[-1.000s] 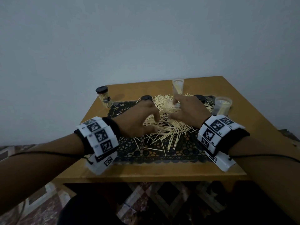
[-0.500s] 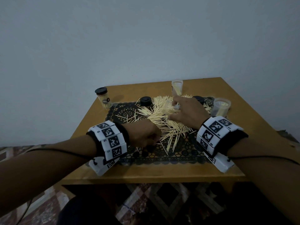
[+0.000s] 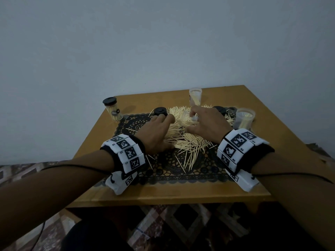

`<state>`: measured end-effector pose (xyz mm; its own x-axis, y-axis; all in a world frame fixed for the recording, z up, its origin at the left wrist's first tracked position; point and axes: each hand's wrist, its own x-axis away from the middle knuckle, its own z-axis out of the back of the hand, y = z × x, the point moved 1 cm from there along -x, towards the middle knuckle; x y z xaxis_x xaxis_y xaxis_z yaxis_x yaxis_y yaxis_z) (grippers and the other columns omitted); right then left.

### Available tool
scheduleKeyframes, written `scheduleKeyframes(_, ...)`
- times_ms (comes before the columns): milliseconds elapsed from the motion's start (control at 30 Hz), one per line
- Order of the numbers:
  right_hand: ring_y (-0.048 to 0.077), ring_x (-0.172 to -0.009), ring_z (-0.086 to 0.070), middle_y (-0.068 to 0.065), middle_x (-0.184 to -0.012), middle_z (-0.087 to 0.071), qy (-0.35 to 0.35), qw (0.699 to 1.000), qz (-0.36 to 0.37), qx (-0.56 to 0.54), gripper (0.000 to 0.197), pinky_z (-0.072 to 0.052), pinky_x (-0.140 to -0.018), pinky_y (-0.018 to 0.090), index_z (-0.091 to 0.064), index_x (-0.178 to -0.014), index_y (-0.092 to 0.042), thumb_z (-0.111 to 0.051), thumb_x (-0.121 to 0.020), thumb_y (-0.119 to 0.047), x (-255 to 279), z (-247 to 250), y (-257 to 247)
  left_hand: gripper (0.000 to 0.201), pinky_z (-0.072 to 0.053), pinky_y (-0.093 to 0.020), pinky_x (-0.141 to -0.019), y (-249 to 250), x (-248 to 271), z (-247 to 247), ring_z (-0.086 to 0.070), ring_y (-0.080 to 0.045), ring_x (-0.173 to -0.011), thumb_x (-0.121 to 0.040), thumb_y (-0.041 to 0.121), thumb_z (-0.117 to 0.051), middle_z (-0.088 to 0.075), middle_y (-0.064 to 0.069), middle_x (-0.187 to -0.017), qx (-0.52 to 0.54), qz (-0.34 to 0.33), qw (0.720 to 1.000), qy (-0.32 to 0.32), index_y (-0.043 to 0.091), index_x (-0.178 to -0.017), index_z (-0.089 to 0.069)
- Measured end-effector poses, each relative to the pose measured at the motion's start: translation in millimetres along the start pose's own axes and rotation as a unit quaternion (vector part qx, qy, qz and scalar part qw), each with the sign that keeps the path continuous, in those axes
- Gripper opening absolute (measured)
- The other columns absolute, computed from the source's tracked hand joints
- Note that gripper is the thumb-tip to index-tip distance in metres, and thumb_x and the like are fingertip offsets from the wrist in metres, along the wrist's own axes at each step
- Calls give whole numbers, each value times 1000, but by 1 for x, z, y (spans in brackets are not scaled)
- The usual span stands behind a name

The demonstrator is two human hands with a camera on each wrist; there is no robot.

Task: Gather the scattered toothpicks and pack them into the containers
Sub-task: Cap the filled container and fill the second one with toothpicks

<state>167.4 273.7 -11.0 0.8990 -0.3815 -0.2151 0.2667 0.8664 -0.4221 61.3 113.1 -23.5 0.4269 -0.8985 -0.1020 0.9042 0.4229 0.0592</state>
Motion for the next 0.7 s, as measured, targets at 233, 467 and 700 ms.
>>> scheduleKeyframes(233, 24, -91, -60, 8, -106, -66, -9, 1000, 2, 4, 48, -53, -79, 37, -58, -112, -16, -78, -76, -40, 1, 0, -1, 73, -38, -36, -106, -10, 0, 0, -45, -23, -127, -86, 50, -63, -47, -7, -141, -6, 26, 996, -85, 16, -144, -35)
scheduleKeyframes(467, 24, -95, -60, 8, -109, -66, -12, 1000, 0, 1, 50, -52, -82, 37, -58, -114, -16, -78, -76, -41, 1, 1, -1, 54, -45, -35, -96, -13, -5, 3, -56, -22, -113, -87, 36, -67, -60, -5, -127, -1, -5, 999, -53, 15, -133, -51)
scheduleKeyframes(700, 23, -95, -60, 8, -111, -65, -27, 1000, 3, 8, 51, -53, -82, 39, -58, -114, -18, -77, -75, -44, 0, -1, -1, 22, -42, -27, -76, -14, -5, -2, -58, -19, -94, -83, 27, -71, -64, -1, -101, 13, -26, 1000, -3, 16, -99, -62)
